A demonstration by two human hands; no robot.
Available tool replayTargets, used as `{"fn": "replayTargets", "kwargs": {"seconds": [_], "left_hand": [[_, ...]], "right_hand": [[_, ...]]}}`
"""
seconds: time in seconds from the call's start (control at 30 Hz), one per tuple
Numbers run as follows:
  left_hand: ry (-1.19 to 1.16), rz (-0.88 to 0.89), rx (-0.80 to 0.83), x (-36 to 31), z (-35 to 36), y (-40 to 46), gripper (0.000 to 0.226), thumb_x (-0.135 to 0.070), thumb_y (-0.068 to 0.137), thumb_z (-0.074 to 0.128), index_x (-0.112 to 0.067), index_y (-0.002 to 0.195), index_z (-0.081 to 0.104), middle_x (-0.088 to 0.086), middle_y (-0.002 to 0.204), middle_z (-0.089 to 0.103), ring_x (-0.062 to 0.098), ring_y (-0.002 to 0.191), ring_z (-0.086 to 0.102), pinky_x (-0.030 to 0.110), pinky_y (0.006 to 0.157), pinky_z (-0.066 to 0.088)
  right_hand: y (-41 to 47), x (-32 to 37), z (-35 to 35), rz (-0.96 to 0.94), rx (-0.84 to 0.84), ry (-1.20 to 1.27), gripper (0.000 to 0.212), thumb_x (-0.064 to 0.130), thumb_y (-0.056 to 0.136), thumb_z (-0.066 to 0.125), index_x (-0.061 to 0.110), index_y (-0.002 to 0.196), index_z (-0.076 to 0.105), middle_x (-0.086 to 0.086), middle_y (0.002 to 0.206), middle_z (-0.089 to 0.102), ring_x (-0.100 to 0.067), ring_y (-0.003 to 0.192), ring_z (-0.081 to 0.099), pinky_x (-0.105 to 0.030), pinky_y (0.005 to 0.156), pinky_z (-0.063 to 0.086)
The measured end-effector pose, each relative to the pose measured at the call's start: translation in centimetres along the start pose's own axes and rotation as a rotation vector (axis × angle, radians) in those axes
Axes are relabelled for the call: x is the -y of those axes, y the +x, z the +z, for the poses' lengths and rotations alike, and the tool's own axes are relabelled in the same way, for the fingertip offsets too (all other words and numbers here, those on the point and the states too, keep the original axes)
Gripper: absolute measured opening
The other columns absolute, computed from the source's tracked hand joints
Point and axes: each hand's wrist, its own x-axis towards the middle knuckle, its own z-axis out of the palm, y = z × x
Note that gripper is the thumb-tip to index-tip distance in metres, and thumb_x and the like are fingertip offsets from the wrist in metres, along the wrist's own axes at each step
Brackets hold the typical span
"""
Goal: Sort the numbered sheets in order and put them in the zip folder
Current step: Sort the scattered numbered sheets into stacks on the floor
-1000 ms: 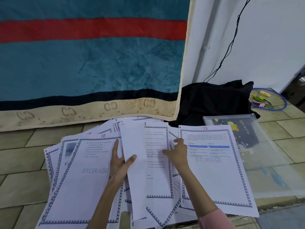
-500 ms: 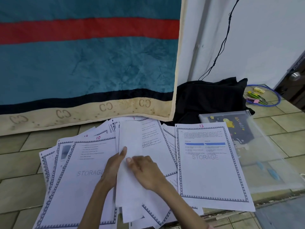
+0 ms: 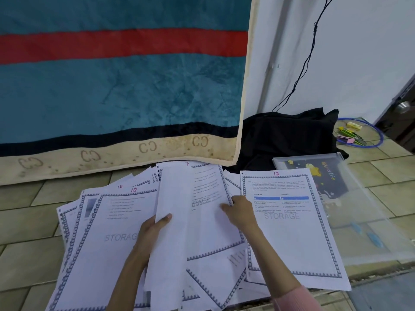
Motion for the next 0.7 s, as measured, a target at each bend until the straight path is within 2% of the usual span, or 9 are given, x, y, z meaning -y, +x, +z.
{"fn": "replayTargets", "kwargs": {"seconds": [0.1,0.17,0.2,0.27,0.33,0.43,0.57,0.63,0.7], "left_hand": [[-0.011,0.045,-0.014,-0.3,-0.4,-0.1,0.010,-0.016,0.088,0.062,-0.018,0.095,0.068,-0.003,0.088,0.073,0.019,0.082,0.067,0.029,0.069,0.052],[-0.026,0.055,-0.028,-0.3,-0.8,-0.3,0.012,-0.015,0.088,0.061,-0.017,0.099,0.066,-0.002,0.093,0.071,0.020,0.087,0.066,0.030,0.072,0.051],[-0.036,0.057,-0.036,-0.2,-1.0,-0.3,0.014,-0.014,0.088,0.061,-0.016,0.101,0.066,-0.001,0.095,0.071,0.021,0.088,0.065,0.031,0.073,0.051],[-0.069,0.053,-0.059,0.1,-1.4,-0.4,0.016,-0.013,0.088,0.060,-0.015,0.102,0.066,-0.002,0.092,0.072,0.021,0.087,0.066,0.030,0.070,0.052],[-0.092,0.039,-0.081,0.4,-1.5,-0.4,0.011,-0.011,0.088,0.059,-0.016,0.095,0.067,-0.006,0.081,0.074,0.015,0.075,0.069,0.024,0.059,0.054],[-0.103,0.023,-0.104,0.2,-1.3,-0.3,0.010,-0.009,0.090,0.057,-0.016,0.087,0.064,-0.004,0.079,0.070,0.016,0.070,0.066,0.015,0.048,0.051],[-0.091,0.034,-0.109,0.3,-1.2,-0.1,0.010,-0.008,0.089,0.057,-0.015,0.092,0.064,-0.007,0.077,0.071,0.017,0.078,0.063,0.020,0.054,0.053],[-0.068,0.047,-0.107,0.4,-1.3,-0.2,0.011,-0.010,0.089,0.057,-0.014,0.097,0.064,-0.003,0.085,0.069,0.018,0.081,0.063,0.026,0.062,0.051],[-0.048,0.061,-0.099,0.6,-1.3,-0.2,0.010,-0.011,0.089,0.058,-0.017,0.093,0.065,-0.007,0.079,0.072,0.016,0.079,0.064,0.024,0.061,0.051]], "right_hand": [[-1.4,-1.3,-1.4,0.001,0.072,0.018,0.038,0.013,0.088,0.058,0.011,0.058,0.035,0.000,0.060,0.041,-0.010,0.051,0.038,-0.013,0.036,0.025],[-2.2,-2.5,-2.1,0.033,0.092,0.023,0.013,0.014,0.087,0.059,0.008,0.078,0.052,-0.004,0.077,0.054,-0.014,0.064,0.050,-0.017,0.044,0.035],[-2.4,-3.5,-2.3,0.060,0.090,0.029,0.011,0.014,0.086,0.059,0.006,0.090,0.055,-0.006,0.086,0.058,-0.016,0.071,0.053,-0.021,0.050,0.041],[-2.7,-5.1,-2.8,0.129,0.081,0.047,0.020,0.013,0.084,0.058,-0.002,0.098,0.060,-0.012,0.095,0.066,-0.022,0.078,0.061,-0.031,0.066,0.051],[-3.1,-6.5,-3.5,0.174,0.077,0.095,0.025,0.011,0.082,0.058,-0.008,0.097,0.063,-0.021,0.098,0.069,-0.033,0.086,0.067,-0.044,0.080,0.055],[-3.7,-7.9,-5.0,0.237,0.099,0.122,0.027,0.006,0.080,0.056,-0.013,0.098,0.062,-0.027,0.100,0.067,-0.039,0.093,0.066,-0.052,0.084,0.051],[-3.9,-9.4,-6.6,0.270,0.165,0.077,0.023,0.007,0.078,0.058,-0.008,0.094,0.066,-0.022,0.095,0.070,-0.037,0.088,0.068,-0.050,0.080,0.055],[-3.8,-9.7,-7.7,0.245,0.102,0.092,0.017,0.004,0.082,0.062,0.002,0.099,0.061,-0.012,0.091,0.069,-0.026,0.074,0.066,-0.034,0.065,0.054],[-3.4,-10.1,-9.1,0.207,-0.061,0.093,0.040,0.003,0.082,0.064,0.010,0.119,0.052,-0.016,0.100,0.064,-0.026,0.074,0.061,-0.028,0.061,0.045]]}}
